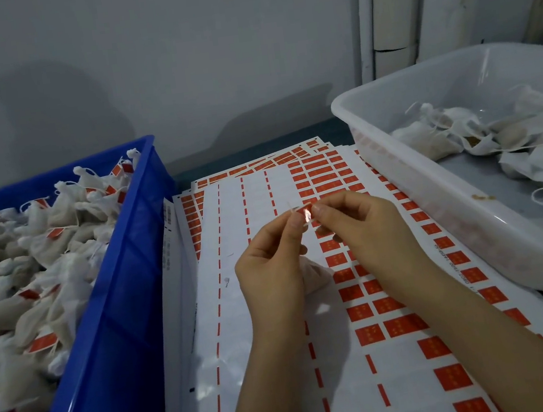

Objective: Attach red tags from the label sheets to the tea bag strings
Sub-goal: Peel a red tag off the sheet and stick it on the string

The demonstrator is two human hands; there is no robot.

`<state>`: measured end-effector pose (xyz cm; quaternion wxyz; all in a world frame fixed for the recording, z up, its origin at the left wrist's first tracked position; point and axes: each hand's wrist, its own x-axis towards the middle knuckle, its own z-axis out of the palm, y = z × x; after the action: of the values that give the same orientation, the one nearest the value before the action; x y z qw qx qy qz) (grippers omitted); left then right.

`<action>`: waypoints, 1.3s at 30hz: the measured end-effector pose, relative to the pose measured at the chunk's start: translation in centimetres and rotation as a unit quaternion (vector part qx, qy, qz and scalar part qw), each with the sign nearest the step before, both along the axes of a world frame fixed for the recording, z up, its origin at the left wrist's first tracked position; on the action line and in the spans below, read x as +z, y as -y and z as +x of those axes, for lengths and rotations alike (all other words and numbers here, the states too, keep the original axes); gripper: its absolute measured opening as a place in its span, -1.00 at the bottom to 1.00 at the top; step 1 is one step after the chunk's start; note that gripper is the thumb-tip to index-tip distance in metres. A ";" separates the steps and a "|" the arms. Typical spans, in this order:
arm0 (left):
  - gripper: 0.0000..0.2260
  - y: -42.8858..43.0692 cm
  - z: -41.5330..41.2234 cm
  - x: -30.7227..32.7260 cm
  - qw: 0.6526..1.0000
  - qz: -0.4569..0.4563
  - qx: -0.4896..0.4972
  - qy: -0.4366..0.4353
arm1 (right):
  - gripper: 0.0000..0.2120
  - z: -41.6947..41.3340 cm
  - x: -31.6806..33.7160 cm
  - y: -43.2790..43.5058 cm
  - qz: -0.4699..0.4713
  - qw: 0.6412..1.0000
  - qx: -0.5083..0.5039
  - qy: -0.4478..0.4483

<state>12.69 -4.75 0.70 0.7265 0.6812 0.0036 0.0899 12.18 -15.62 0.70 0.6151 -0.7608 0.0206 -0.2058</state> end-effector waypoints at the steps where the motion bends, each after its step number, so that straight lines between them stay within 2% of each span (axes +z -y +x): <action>1: -0.95 0.0 0.0 0.0 1.000 -0.003 0.000 -0.004 | -0.91 0.0 0.0 0.0 0.002 1.000 0.001 0.001; 5: -0.95 0.0 0.3 0.1 1.000 -0.009 0.005 -0.016 | -0.91 0.0 0.0 -0.1 0.015 1.000 0.001 -0.002; 10: -0.95 0.0 0.4 0.1 0.999 -0.015 0.011 -0.029 | -0.81 0.0 0.1 -0.1 0.062 0.998 0.006 0.002; 15: -0.90 0.1 0.2 -0.2 1.000 0.017 0.019 -0.002 | -0.94 -0.2 0.1 -0.5 0.016 1.000 0.016 0.012; 19: -0.85 0.1 0.3 -0.6 0.997 0.073 0.031 0.025 | -0.87 -0.4 0.0 -0.8 -0.028 0.999 0.019 0.031; 29: -0.80 -0.3 0.3 -1.6 0.984 0.152 0.043 0.086 | -0.83 -0.8 -0.1 -1.0 -0.041 0.996 0.059 0.060; 31: -0.81 -0.4 0.4 -1.5 0.986 0.138 0.054 0.079 | -0.92 -0.8 0.0 -1.1 -0.032 0.996 0.060 0.053; 33: -0.86 -0.6 0.6 -1.1 0.991 0.098 0.071 0.059 | -0.88 -0.7 0.2 -1.3 -0.039 0.996 0.071 0.035; 37: -0.89 -0.9 1.0 -0.5 0.996 -0.052 0.065 -0.010 | -0.88 -0.3 -0.6 -2.0 -0.144 0.983 0.114 -0.019; 39: -0.87 -1.1 1.2 -0.3 0.993 -0.095 0.062 -0.044 | -0.87 -0.2 -1.0 -2.1 -0.173 0.978 0.115 -0.030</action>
<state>13.88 -3.62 0.35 0.7801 0.6109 0.0857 0.1040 12.03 -13.51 -0.33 0.4928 -0.8589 -0.0844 -0.1111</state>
